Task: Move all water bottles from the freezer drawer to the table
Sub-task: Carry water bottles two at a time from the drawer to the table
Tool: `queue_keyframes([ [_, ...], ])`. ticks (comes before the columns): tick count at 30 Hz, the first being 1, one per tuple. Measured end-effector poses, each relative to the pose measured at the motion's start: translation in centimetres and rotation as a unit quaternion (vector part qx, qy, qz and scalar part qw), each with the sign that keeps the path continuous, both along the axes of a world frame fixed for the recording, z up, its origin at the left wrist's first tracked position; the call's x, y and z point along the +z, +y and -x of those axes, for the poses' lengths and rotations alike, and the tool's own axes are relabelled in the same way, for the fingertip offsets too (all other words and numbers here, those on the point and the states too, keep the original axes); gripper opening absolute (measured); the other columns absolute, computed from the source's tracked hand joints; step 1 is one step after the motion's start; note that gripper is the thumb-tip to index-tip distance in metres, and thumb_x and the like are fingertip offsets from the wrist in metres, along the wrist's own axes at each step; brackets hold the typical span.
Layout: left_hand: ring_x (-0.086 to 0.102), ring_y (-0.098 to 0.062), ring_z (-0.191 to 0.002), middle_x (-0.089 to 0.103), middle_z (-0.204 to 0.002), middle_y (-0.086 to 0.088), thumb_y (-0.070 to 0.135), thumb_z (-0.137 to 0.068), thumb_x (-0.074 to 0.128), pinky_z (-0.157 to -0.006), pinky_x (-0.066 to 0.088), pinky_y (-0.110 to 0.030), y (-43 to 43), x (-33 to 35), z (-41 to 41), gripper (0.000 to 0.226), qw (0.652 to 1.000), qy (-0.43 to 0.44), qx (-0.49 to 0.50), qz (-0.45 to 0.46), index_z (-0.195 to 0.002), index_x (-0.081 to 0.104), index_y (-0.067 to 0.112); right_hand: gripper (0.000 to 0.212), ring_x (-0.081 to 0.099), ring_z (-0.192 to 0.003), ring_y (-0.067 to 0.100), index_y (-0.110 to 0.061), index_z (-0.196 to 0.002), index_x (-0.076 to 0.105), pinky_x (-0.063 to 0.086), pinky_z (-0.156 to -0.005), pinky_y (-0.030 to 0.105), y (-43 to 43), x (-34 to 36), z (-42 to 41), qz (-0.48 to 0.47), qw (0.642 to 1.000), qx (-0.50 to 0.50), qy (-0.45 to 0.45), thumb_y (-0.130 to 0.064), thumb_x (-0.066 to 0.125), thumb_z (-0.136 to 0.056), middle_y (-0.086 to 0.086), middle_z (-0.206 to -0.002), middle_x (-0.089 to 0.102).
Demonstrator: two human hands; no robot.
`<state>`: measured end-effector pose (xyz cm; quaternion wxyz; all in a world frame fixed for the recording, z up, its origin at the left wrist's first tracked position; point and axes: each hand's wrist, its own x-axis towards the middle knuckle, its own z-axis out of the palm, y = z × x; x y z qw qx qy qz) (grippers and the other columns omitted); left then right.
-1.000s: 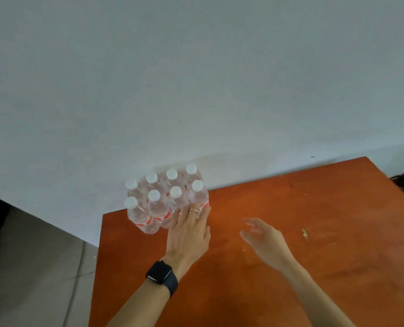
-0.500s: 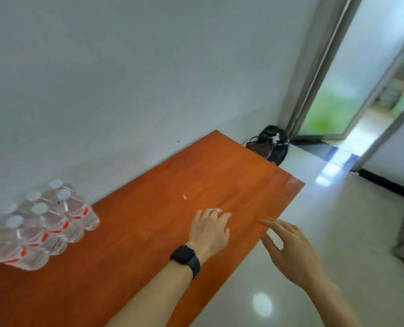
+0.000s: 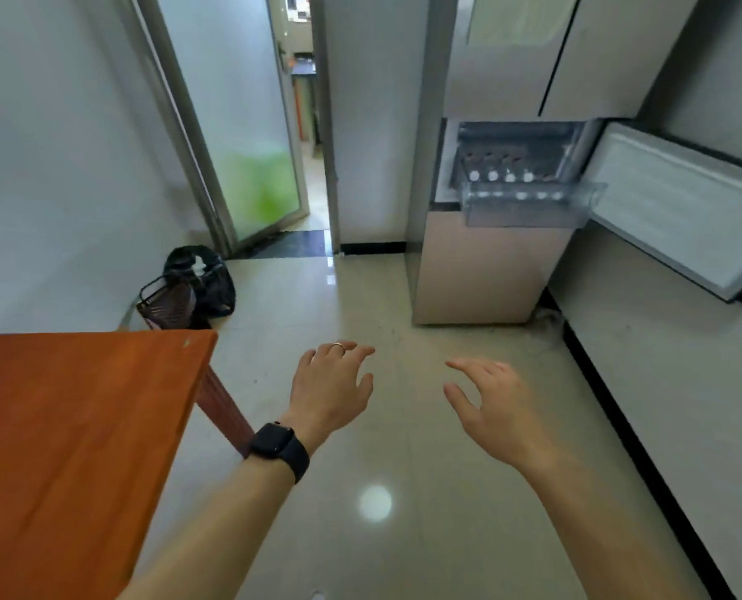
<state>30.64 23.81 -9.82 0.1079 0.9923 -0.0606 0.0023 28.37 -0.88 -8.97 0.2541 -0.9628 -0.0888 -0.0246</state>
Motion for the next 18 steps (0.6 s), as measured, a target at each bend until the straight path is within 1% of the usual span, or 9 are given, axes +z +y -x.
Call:
queue_keyframes([
  [3, 0.044, -0.018, -0.136, 0.05, -0.149, 0.007, 0.045, -0.1, 0.046, -0.115, 0.027, -0.037, -4.7, -0.3, -3.9, 0.047, 0.999, 0.005, -0.04, -0.003, -0.147, 0.045, 0.038, 0.039, 0.048, -0.127, 0.016, -0.028, -0.132, 0.06, 0.038, -0.108, 0.033, -4.9, -0.7, -2.0, 0.002, 0.999, -0.044, 0.012, -0.044, 0.055, -0.096, -0.01, -0.131, 0.062],
  [6, 0.043, -0.018, -0.137, 0.048, -0.15, 0.006, 0.045, -0.1, 0.046, -0.116, 0.027, -0.037, -8.5, -0.9, -8.4, 0.049, 0.998, 0.011, -0.068, -0.002, -0.148, 0.043, 0.038, 0.039, 0.046, -0.13, 0.014, -0.028, -0.134, 0.059, 0.035, -0.111, 0.032, -8.7, -0.9, -5.0, 0.006, 0.998, -0.062, 0.027, -0.043, 0.053, -0.098, -0.011, -0.135, 0.06],
  [8, 0.043, -0.019, -0.137, 0.047, -0.151, 0.006, 0.045, -0.1, 0.046, -0.116, 0.027, -0.038, -10.6, -1.3, -11.8, 0.05, 0.997, 0.006, -0.081, -0.003, -0.149, 0.042, 0.037, 0.038, 0.045, -0.131, 0.013, -0.028, -0.134, 0.06, 0.03, -0.113, 0.028, -11.1, -0.9, -7.5, 0.006, 0.996, -0.08, 0.028, -0.04, 0.054, -0.099, -0.011, -0.136, 0.059],
  [11, 0.044, -0.02, -0.136, 0.048, -0.15, 0.005, 0.044, -0.1, 0.047, -0.116, 0.027, -0.039, -13.8, -1.9, -17.9, 0.05, 0.996, 0.003, -0.094, 0.007, -0.149, 0.043, 0.037, 0.035, 0.045, -0.129, 0.01, -0.024, -0.132, 0.062, 0.022, -0.109, 0.02, -14.7, -0.5, -12.0, -0.001, 0.994, -0.105, 0.022, -0.034, 0.056, -0.099, -0.009, -0.136, 0.06],
  [13, 0.044, -0.021, -0.136, 0.049, -0.149, 0.004, 0.044, -0.1, 0.047, -0.115, 0.029, -0.041, -16.1, -2.3, -22.3, 0.05, 0.995, 0.011, -0.101, 0.02, -0.149, 0.044, 0.036, 0.035, 0.045, -0.13, 0.01, -0.023, -0.133, 0.062, 0.023, -0.11, 0.021, -17.2, -0.2, -15.5, -0.005, 0.992, -0.12, 0.03, -0.033, 0.056, -0.099, -0.008, -0.137, 0.06],
  [18, 0.044, -0.021, -0.136, 0.049, -0.149, 0.003, 0.045, -0.1, 0.046, -0.114, 0.03, -0.04, -22.4, -2.5, -32.5, 0.05, 0.989, 0.026, -0.145, 0.02, -0.149, 0.042, 0.035, 0.038, 0.044, -0.131, 0.013, -0.028, -0.135, 0.06, 0.027, -0.108, 0.024, -23.1, 0.1, -23.5, -0.009, 0.984, -0.173, 0.044, -0.038, 0.055, -0.099, -0.01, -0.138, 0.058],
])
